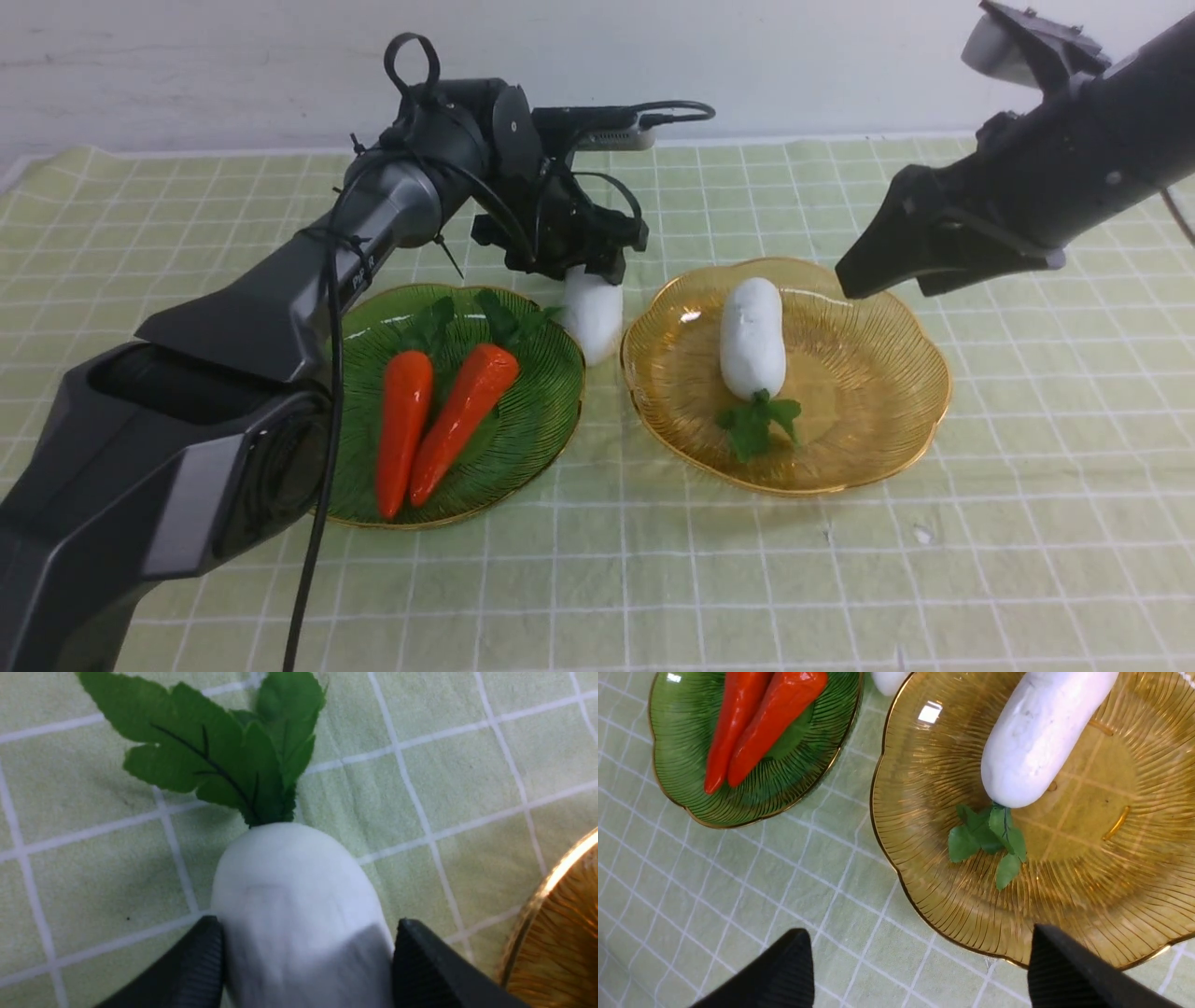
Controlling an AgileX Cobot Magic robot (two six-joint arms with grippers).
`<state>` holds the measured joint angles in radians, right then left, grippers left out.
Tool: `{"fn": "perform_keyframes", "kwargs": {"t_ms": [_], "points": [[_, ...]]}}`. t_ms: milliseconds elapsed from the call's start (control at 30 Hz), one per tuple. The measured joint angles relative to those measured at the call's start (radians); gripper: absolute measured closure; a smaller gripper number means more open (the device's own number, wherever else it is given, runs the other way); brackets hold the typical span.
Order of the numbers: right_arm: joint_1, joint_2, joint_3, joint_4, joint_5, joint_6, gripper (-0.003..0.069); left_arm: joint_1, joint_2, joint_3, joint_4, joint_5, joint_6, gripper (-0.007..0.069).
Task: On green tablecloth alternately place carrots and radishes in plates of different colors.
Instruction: 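Pick up the white radish and place it on the plate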
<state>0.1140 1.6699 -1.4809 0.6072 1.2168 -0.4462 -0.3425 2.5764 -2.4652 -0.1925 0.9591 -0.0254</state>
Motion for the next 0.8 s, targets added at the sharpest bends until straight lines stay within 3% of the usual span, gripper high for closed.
{"fn": "perform_keyframes", "kwargs": {"t_ms": [300,467,633,800], "points": [[0.0,0.0,0.0,0.0,0.015,0.001,0.0101,0.0,0.002,-0.244,0.0,0.095,0.0,0.0213],[0.0,-0.011,0.0,0.0,0.018,0.039,0.0102,-0.012,-0.053,-0.442,-0.068,0.271,-0.016,0.0213],[0.0,-0.075,0.0,-0.015,0.019,0.047,0.0129,-0.092,-0.061,-0.478,-0.123,0.29,-0.015,0.0213],[-0.008,-0.191,0.0,-0.141,0.024,0.119,0.019,-0.204,-0.035,-0.474,-0.067,0.301,-0.011,0.0213]]}}
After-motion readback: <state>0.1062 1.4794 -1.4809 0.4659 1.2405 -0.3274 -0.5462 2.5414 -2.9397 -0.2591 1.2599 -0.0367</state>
